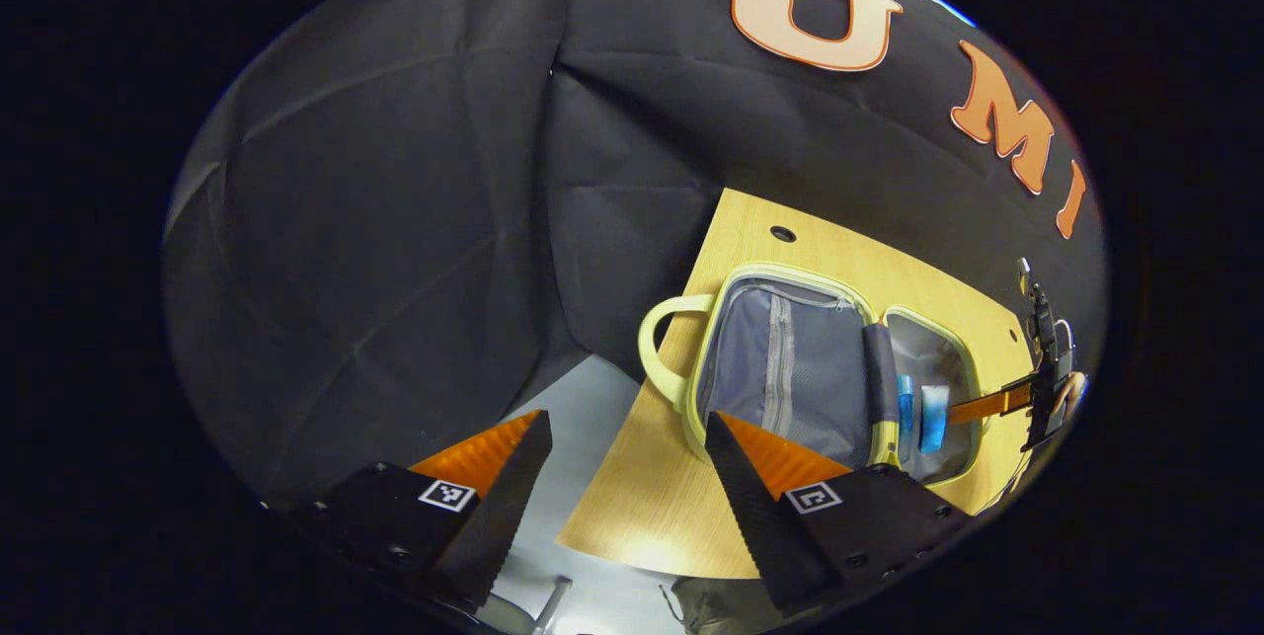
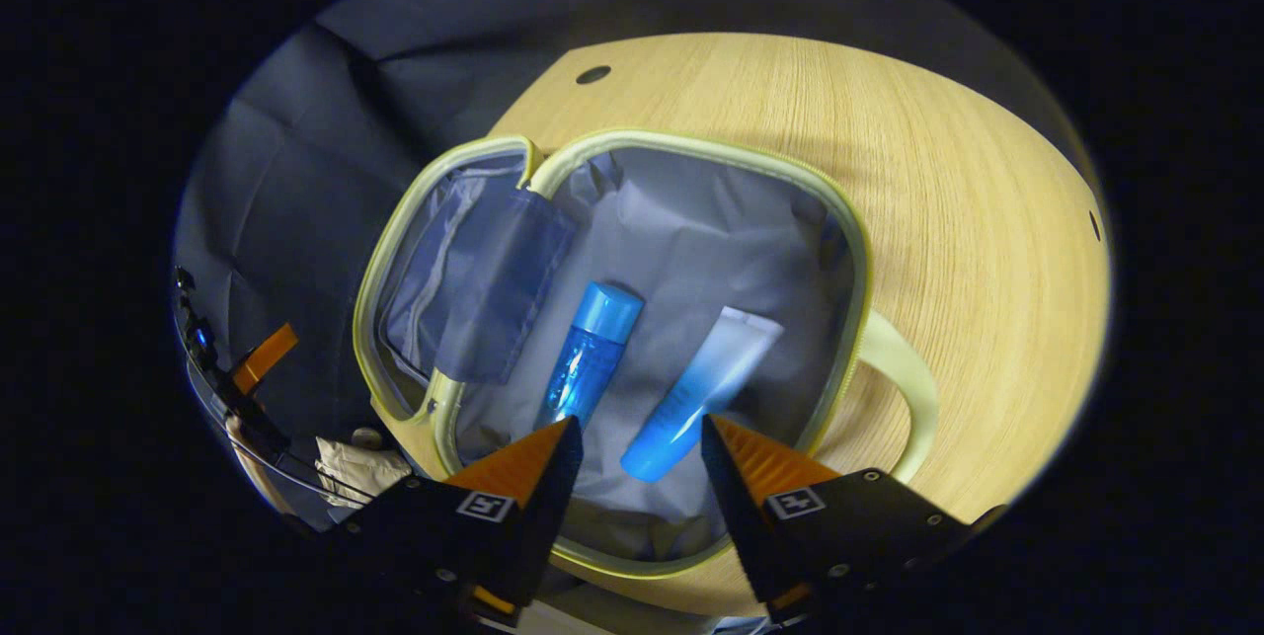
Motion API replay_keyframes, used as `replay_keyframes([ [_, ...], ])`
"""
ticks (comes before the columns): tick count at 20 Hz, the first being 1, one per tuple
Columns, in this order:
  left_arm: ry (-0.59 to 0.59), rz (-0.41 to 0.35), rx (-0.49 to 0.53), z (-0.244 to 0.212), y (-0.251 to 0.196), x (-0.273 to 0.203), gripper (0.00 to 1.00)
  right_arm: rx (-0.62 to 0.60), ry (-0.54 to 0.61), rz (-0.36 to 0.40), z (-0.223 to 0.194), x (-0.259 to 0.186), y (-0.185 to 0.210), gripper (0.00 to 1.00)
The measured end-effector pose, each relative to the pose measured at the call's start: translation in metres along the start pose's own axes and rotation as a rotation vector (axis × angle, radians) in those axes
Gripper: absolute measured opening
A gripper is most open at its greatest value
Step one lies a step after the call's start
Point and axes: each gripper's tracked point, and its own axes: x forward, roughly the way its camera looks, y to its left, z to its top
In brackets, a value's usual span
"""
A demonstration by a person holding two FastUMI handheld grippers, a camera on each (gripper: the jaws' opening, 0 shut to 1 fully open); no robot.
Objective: First open the suitcase, pack the skin care products into it, and then close the suitcase.
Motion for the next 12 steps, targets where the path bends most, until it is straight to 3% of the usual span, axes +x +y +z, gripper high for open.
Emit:
replay_keyframes([
  [1, -0.006, -0.010, -0.005, 0.004, -0.003, 0.005, 0.98, -0.015, -0.038, -0.001, 0.005, -0.007, 0.001, 0.90],
  [3, -0.017, -0.023, -0.021, 0.012, -0.004, 0.015, 0.98, -0.047, -0.135, -0.008, 0.017, -0.025, 0.002, 0.96],
  [8, -0.088, -0.103, -0.114, 0.039, -0.010, 0.045, 0.98, -0.090, -0.433, -0.023, 0.056, -0.082, 0.006, 0.95],
  [12, -0.072, -0.153, -0.184, 0.046, -0.005, 0.092, 0.98, -0.094, -0.500, -0.030, 0.053, -0.112, 0.003, 0.96],
])
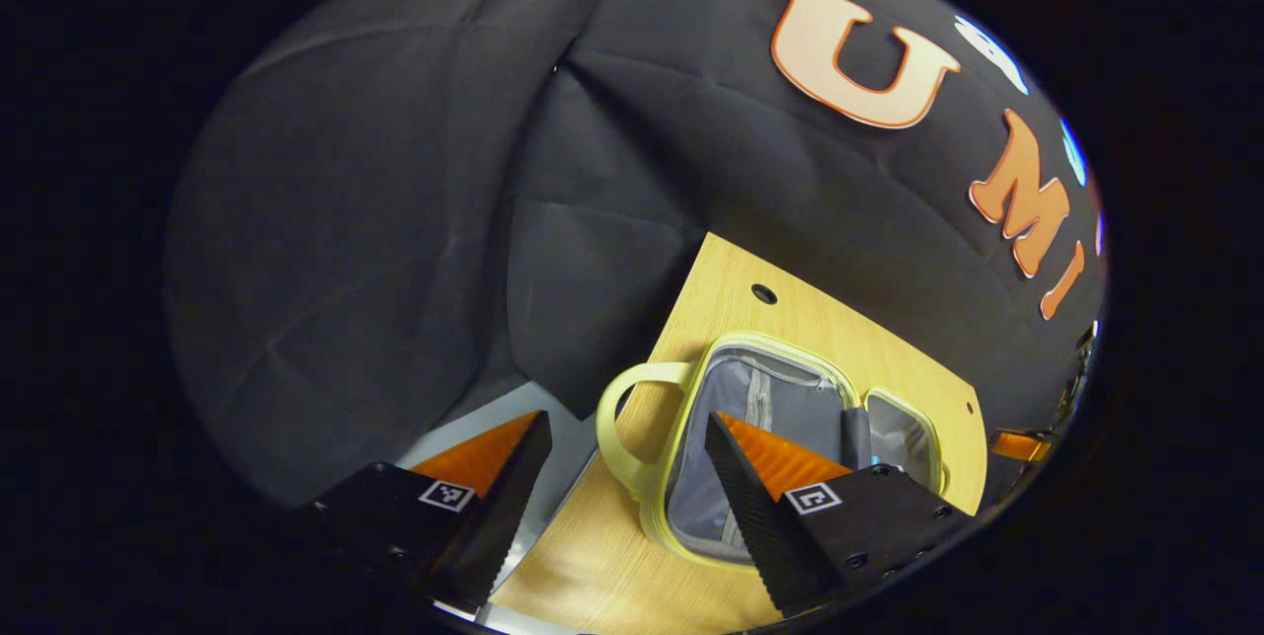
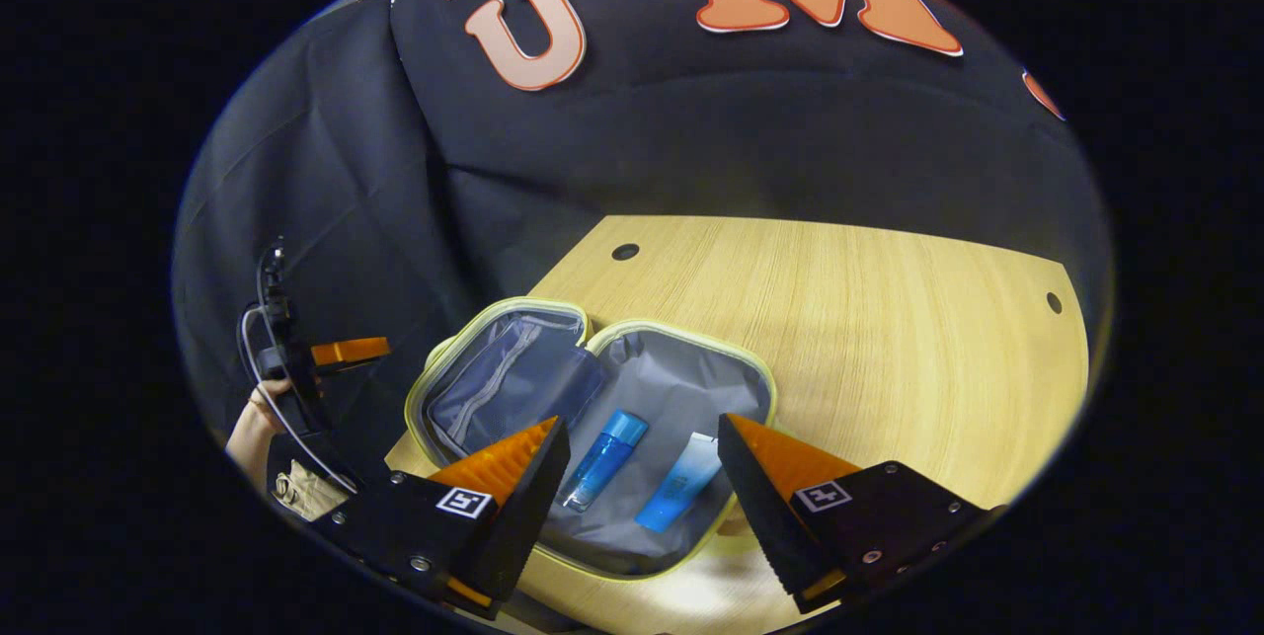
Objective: First open the suitcase, pack the skin care products into it, and then close the suitcase.
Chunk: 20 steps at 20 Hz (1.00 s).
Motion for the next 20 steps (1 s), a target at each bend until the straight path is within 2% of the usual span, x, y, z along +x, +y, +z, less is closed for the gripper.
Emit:
replay_keyframes([
  [4, 0.075, -0.032, -0.057, -0.017, 0.009, 0.052, 0.98, 0.009, -0.004, -0.042, 0.000, -0.021, -0.016, 0.96],
  [6, 0.122, -0.018, -0.112, -0.033, 0.020, 0.071, 0.98, 0.037, -0.003, -0.062, -0.003, -0.026, -0.025, 0.95],
  [8, 0.159, 0.005, -0.157, -0.043, 0.031, 0.086, 0.98, 0.070, -0.006, -0.085, -0.005, -0.030, -0.035, 0.96],
  [11, 0.173, -0.014, -0.201, -0.052, 0.032, 0.101, 0.98, 0.096, -0.006, -0.120, -0.010, -0.037, -0.050, 0.96],
  [12, 0.172, -0.028, -0.209, -0.053, 0.029, 0.103, 0.94, 0.100, -0.001, -0.131, -0.012, -0.038, -0.054, 0.95],
  [13, 0.189, -0.029, -0.227, -0.056, 0.026, 0.106, 0.87, 0.106, 0.001, -0.141, -0.014, -0.039, -0.057, 0.96],
  [14, 0.213, -0.026, -0.246, -0.061, 0.021, 0.110, 0.64, 0.112, 0.002, -0.146, -0.015, -0.039, -0.059, 0.96],
  [16, 0.247, 0.037, -0.285, -0.062, 0.019, 0.108, 0.17, 0.122, 0.002, -0.154, -0.017, -0.039, -0.061, 0.96],
  [17, 0.243, 0.040, -0.276, -0.058, 0.018, 0.109, 0.17, 0.124, -0.001, -0.157, -0.018, -0.039, -0.062, 0.96],
  [18, 0.236, 0.033, -0.237, -0.051, 0.014, 0.102, 0.11, 0.123, -0.011, -0.160, -0.015, -0.040, -0.063, 0.96],
  [20, 0.225, 0.047, -0.133, -0.036, 0.007, 0.089, 0.11, 0.127, -0.037, -0.167, -0.008, -0.047, -0.066, 0.96],
])
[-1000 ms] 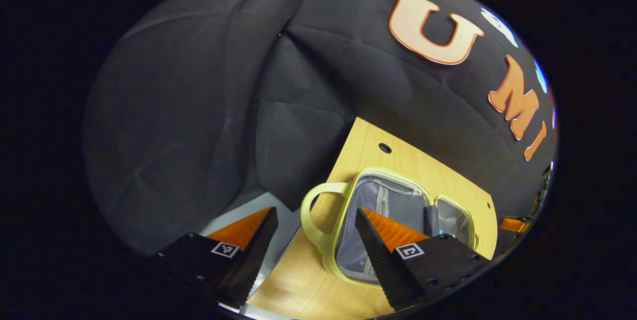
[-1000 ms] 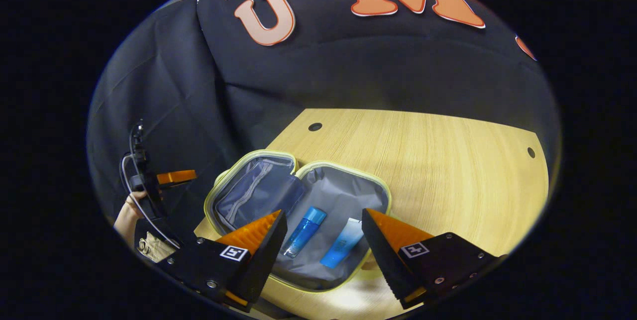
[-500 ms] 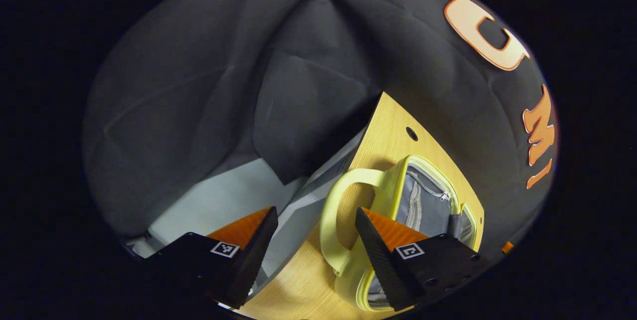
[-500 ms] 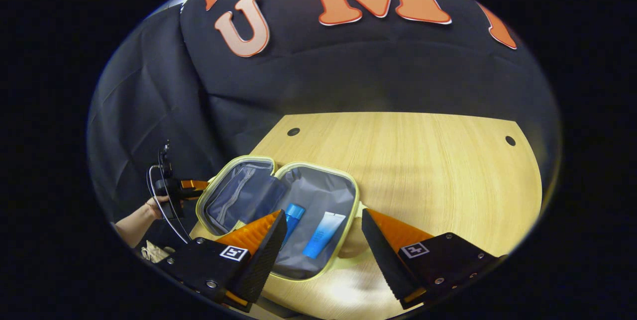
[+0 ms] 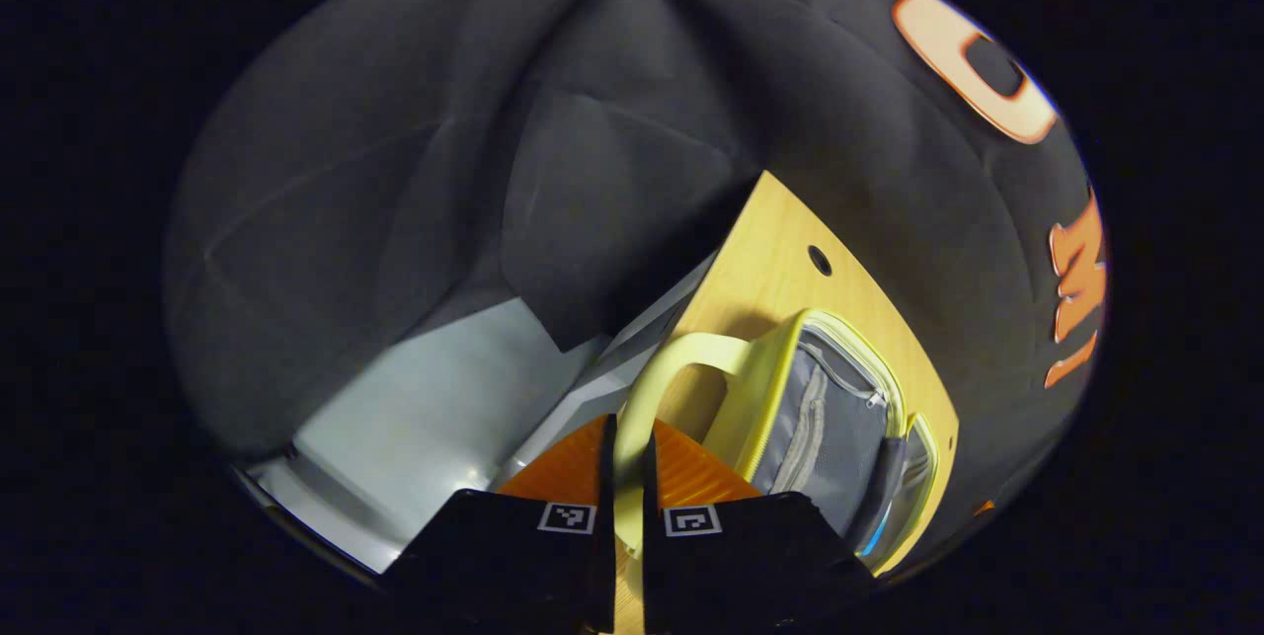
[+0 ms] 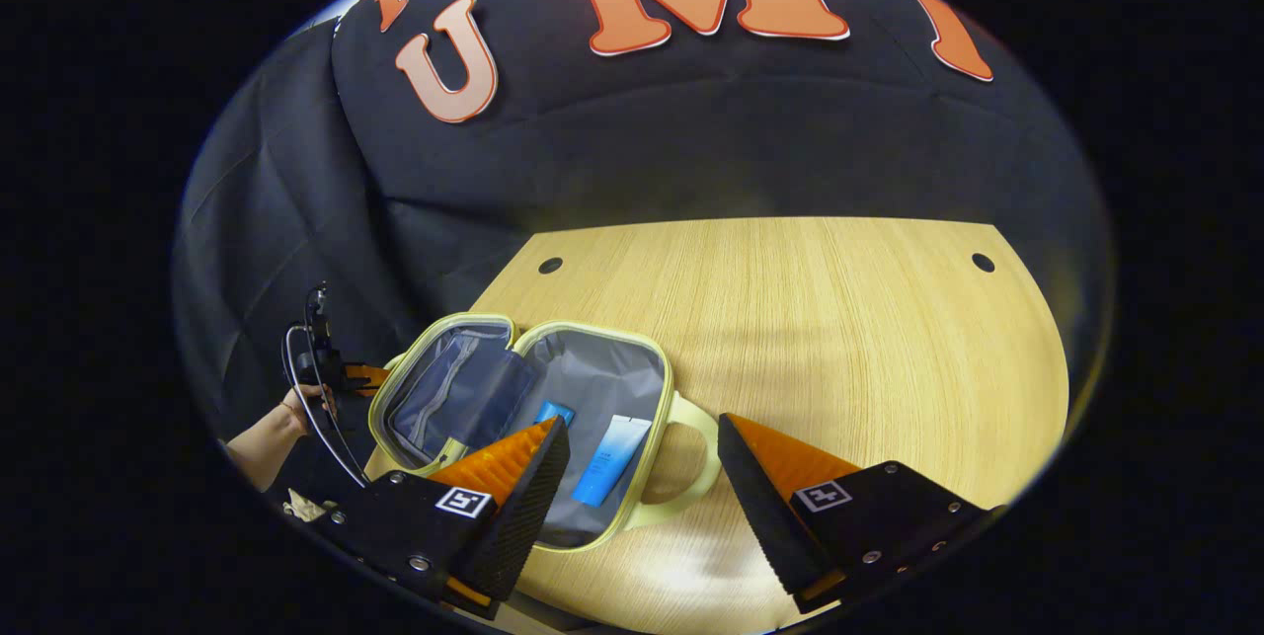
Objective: First open the suitcase, pack the skin care products into it, and then close the suitcase.
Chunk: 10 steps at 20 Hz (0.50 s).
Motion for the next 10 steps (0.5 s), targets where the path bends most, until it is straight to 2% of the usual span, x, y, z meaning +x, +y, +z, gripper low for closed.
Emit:
replay_keyframes([
  [4, -0.079, 0.029, 0.120, 0.028, -0.026, -0.040, 0.11, 0.008, -0.049, -0.017, 0.014, -0.007, -0.009, 0.96],
  [7, -0.148, -0.025, 0.180, 0.053, -0.062, -0.091, 0.11, -0.011, -0.089, -0.029, 0.027, -0.014, -0.018, 0.96],
  [10, -0.170, -0.064, 0.236, 0.063, -0.111, -0.127, 0.10, -0.012, -0.124, 0.001, 0.035, -0.026, -0.022, 0.96],
])
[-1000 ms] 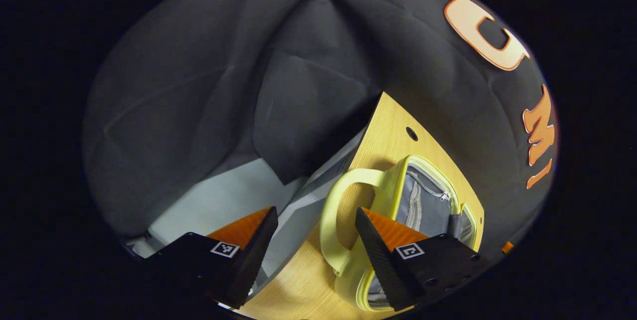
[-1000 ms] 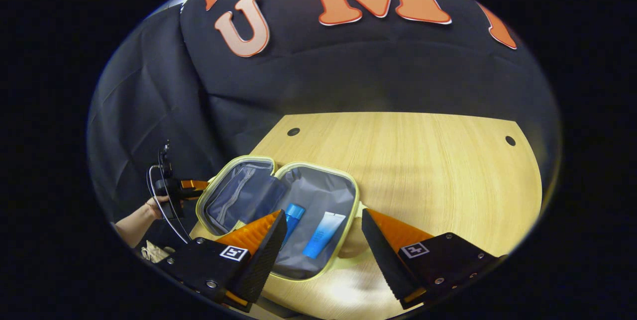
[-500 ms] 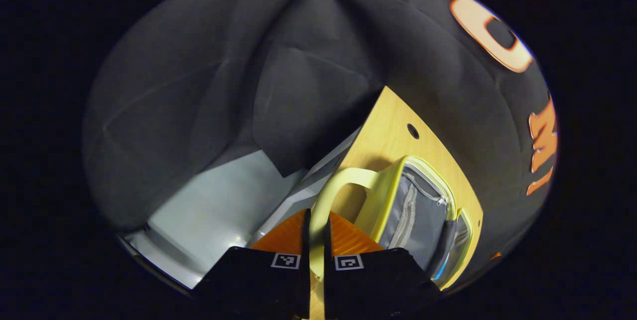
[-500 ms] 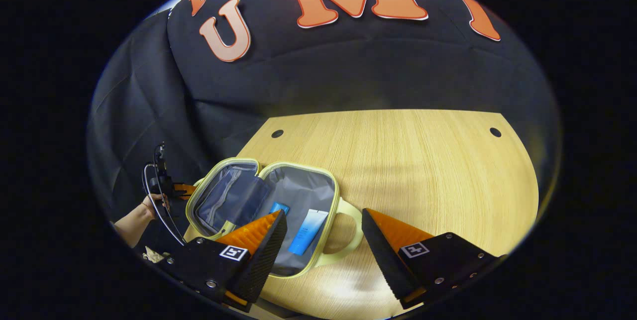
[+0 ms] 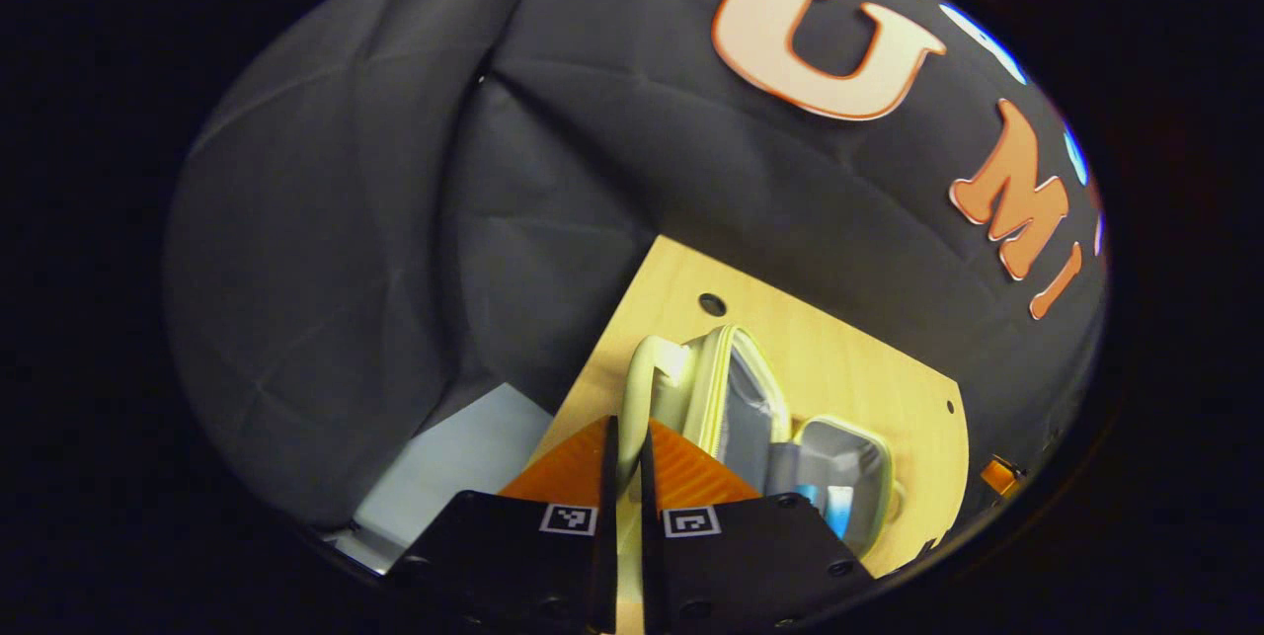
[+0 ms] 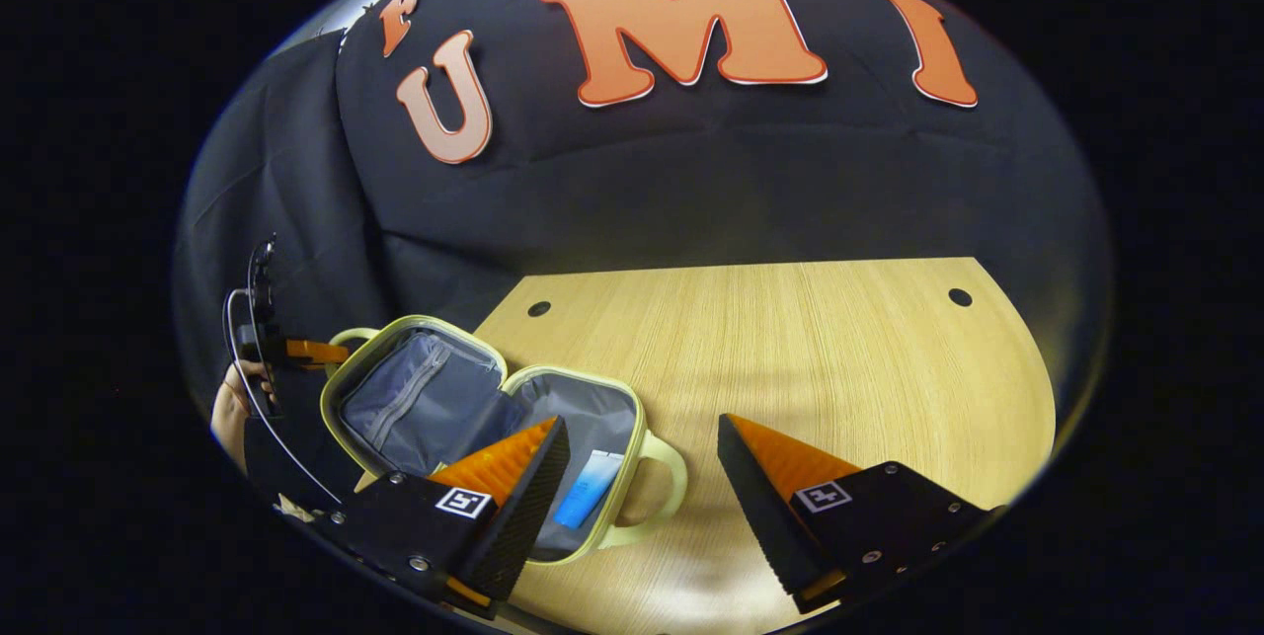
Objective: First open the suitcase, pack the skin care products into it, and then close the suitcase.
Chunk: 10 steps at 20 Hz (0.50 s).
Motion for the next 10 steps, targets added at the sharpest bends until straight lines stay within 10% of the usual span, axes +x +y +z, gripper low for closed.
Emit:
replay_keyframes([
  [10, -0.083, 0.014, 0.314, -0.008, -0.202, -0.071, 0.10, 0.066, -0.116, 0.047, 0.035, -0.066, -0.069, 0.96],
])
